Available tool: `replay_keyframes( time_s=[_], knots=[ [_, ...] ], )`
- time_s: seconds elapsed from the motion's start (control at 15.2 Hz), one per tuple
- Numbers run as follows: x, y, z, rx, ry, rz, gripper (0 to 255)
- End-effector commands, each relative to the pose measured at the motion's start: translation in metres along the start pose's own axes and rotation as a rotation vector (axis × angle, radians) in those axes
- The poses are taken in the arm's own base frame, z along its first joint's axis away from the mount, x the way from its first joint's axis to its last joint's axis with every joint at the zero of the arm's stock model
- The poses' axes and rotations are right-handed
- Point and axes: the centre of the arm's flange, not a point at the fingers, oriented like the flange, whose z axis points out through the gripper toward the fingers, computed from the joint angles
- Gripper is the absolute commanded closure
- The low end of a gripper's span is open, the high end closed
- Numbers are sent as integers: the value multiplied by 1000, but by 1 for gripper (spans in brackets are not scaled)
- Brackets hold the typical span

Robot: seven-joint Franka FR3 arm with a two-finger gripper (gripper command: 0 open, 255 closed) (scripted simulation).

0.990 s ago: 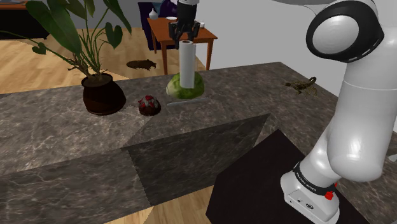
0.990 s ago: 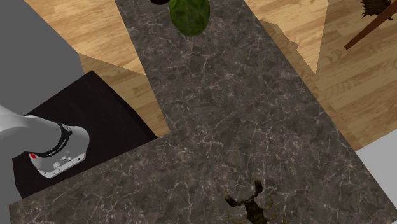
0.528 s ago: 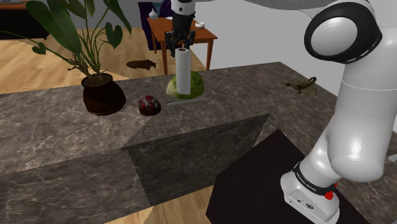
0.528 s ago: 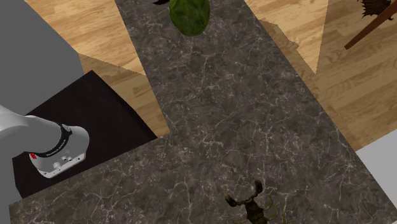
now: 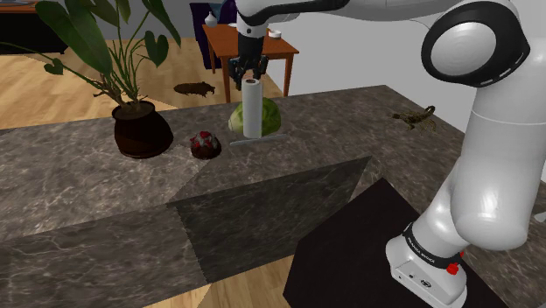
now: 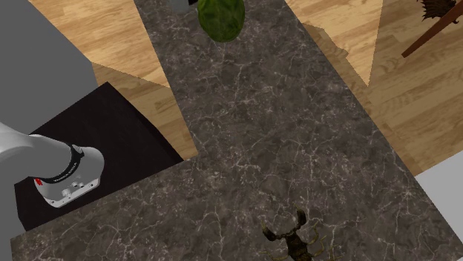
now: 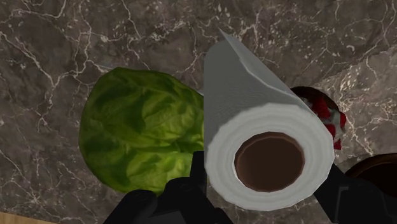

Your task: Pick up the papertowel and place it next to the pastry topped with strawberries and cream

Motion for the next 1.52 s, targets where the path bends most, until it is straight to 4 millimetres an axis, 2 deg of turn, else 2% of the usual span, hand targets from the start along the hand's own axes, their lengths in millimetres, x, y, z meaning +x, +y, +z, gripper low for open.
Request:
replay_keyframes(
  time_s=[0.0,0.99,1.45],
  knots=[
    [-1,0,10,0,1,0,255],
    [-8,5,89,0,1,0,255],
    [-8,5,89,0,1,0,255]
  ],
)
